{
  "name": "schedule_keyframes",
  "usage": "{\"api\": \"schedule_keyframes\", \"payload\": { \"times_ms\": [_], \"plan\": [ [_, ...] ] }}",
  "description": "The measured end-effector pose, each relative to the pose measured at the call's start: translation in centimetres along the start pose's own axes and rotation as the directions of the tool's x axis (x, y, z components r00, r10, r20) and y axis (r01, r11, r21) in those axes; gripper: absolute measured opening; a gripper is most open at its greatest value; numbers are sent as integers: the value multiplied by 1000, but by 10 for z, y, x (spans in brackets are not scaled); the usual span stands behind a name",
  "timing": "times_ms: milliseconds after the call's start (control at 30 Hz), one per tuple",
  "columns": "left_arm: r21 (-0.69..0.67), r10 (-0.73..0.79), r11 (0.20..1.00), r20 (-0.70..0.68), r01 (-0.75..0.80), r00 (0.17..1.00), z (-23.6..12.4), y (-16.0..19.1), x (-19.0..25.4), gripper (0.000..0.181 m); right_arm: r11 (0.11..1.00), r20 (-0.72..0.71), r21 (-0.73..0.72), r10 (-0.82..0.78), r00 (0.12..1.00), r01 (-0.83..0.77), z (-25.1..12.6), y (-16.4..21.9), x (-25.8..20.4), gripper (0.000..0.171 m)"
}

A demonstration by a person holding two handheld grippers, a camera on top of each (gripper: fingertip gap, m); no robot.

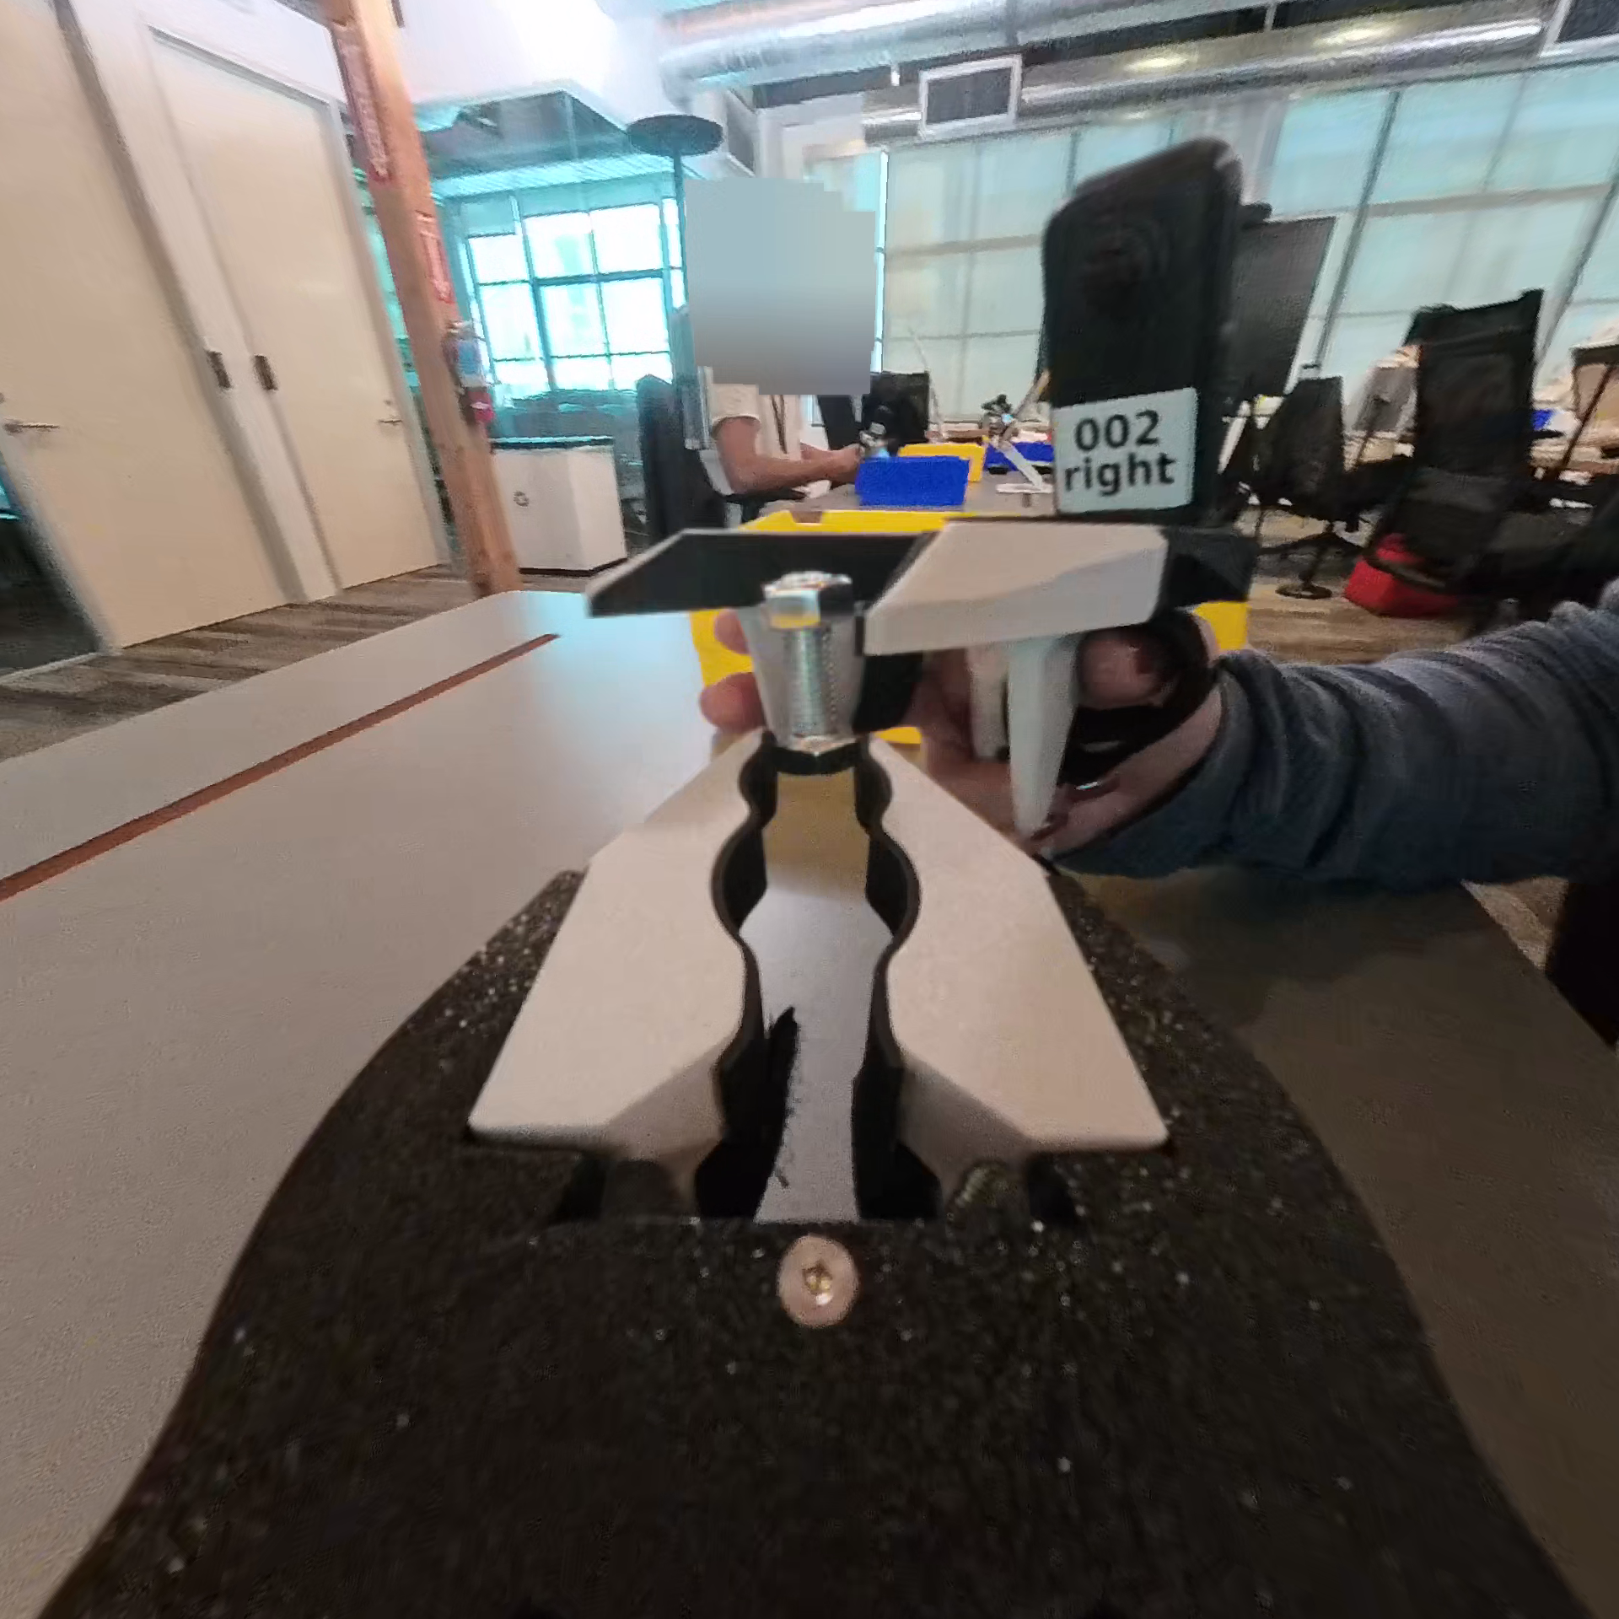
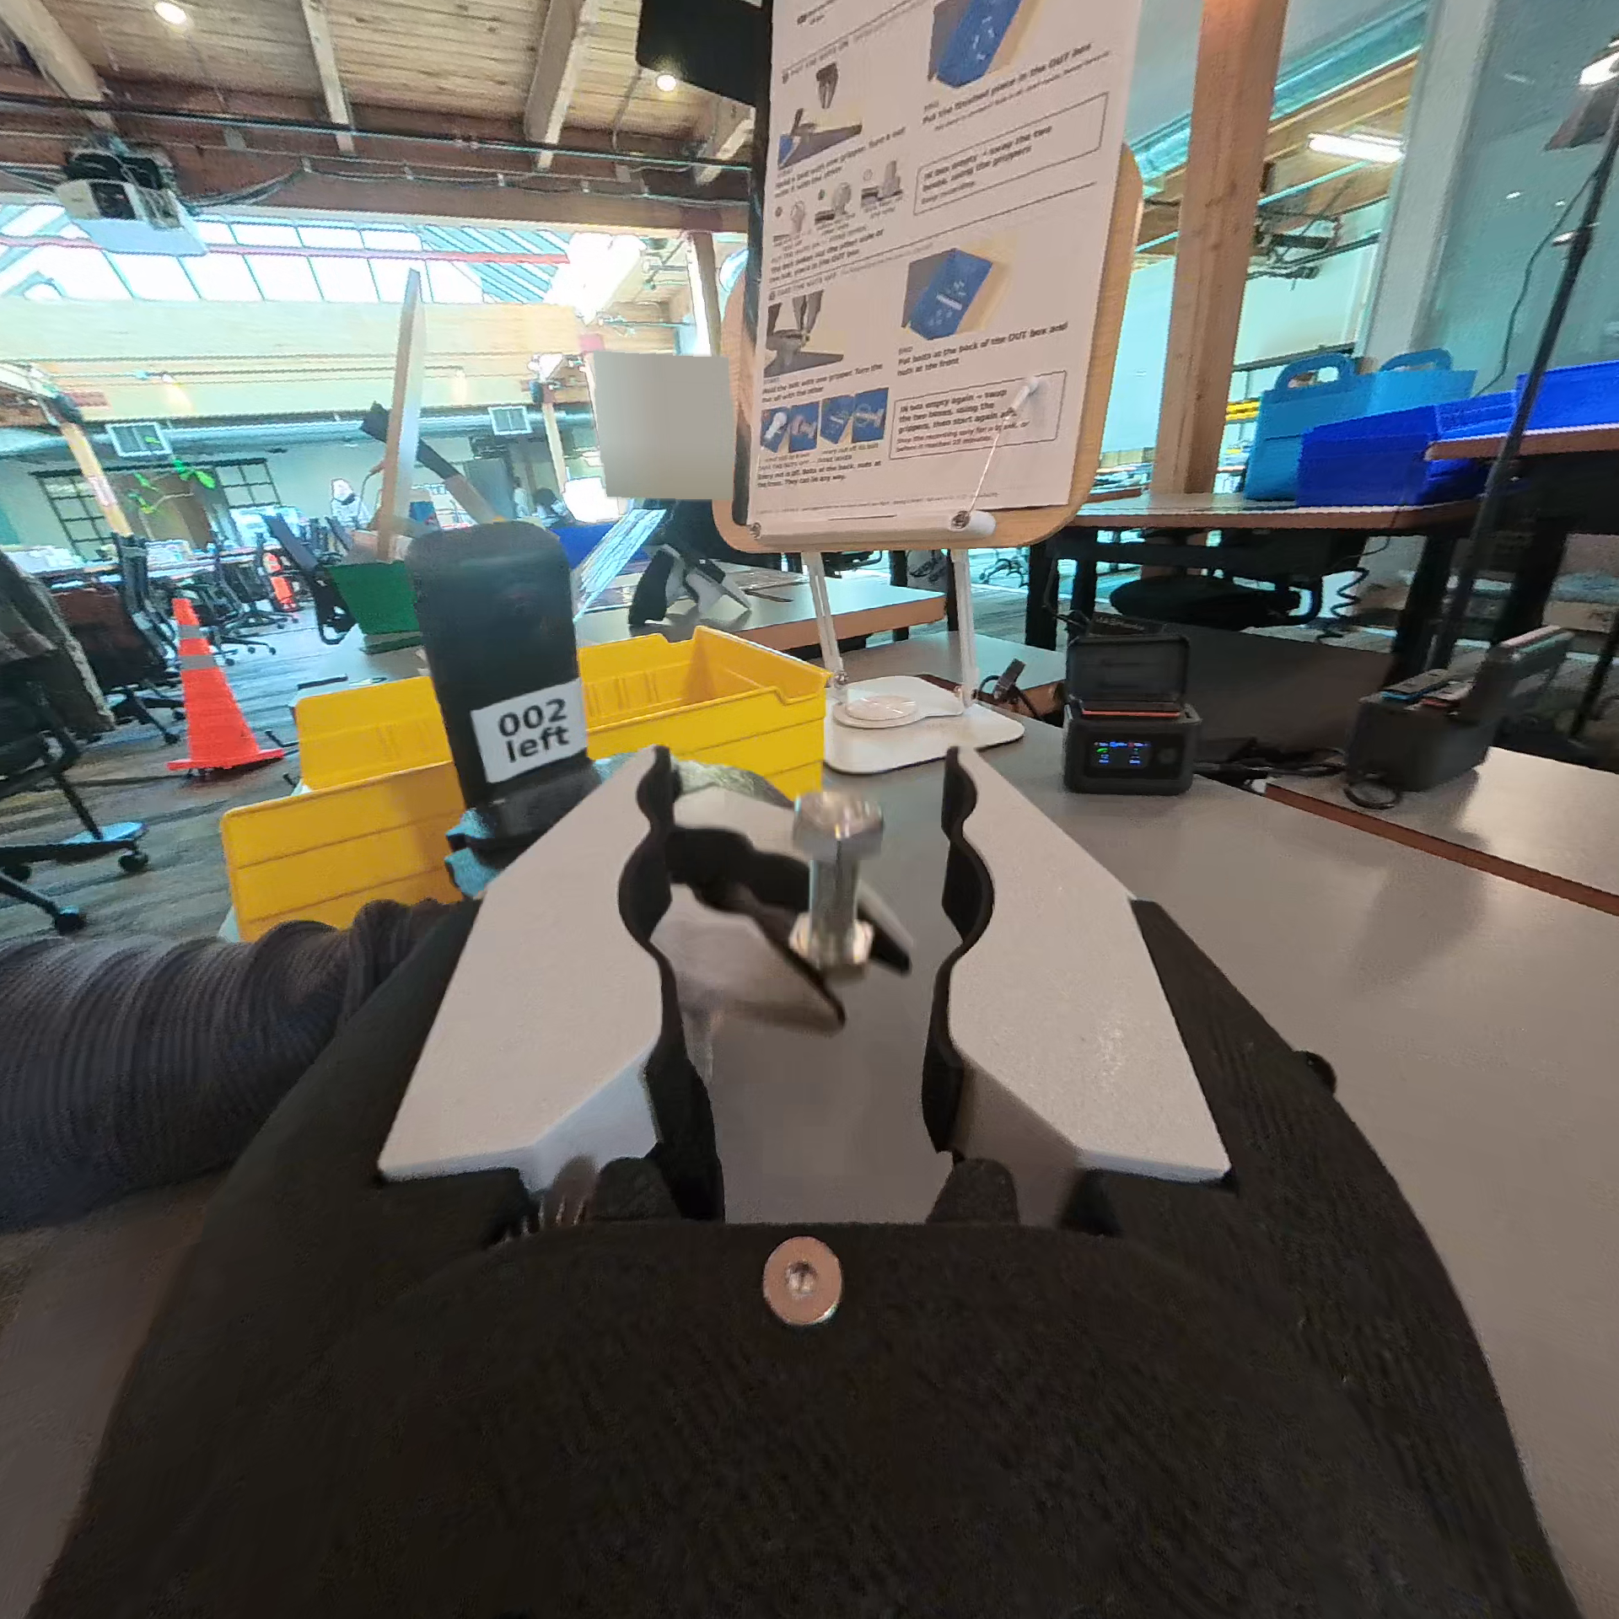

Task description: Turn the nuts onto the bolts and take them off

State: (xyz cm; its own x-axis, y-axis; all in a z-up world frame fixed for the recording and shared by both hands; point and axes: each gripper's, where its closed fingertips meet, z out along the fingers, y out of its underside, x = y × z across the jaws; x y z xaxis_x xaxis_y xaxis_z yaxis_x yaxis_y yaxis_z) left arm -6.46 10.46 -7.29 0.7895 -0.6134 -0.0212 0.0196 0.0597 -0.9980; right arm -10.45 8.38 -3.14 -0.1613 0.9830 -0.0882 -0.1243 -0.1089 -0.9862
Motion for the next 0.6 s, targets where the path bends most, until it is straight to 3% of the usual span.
{"api": "schedule_keyframes", "payload": {
  "times_ms": [100, 267, 367, 467, 600],
  "plan": [
    [-27, 3, 1000, -16, -4, 1000, 5, 5, 5, 16, 1000, 44, 2, -9, 999, 9, 1, 0, -9, 60],
    [93, -132, 989, 150, 119, 980, -15, -10, -36, 15, 1000, 36, 2, -14, 999, 14, -2, -3, -5, 57],
    [90, -90, 992, 64, 84, 994, -15, -13, -21, 15, 1000, 31, 1, 3, 1000, -3, -1, -2, -3, 59],
    [2, -40, 999, -51, 41, 998, -3, -2, 5, 16, 1000, 52, -9, -4, 999, 4, 1, 2, -9, 60],
    [-10, -49, 999, 42, 49, 998, -2, 2, -11, 16, 1000, 53, -14, -22, 998, 23, 3, 3, -12, 70]
  ]
}}
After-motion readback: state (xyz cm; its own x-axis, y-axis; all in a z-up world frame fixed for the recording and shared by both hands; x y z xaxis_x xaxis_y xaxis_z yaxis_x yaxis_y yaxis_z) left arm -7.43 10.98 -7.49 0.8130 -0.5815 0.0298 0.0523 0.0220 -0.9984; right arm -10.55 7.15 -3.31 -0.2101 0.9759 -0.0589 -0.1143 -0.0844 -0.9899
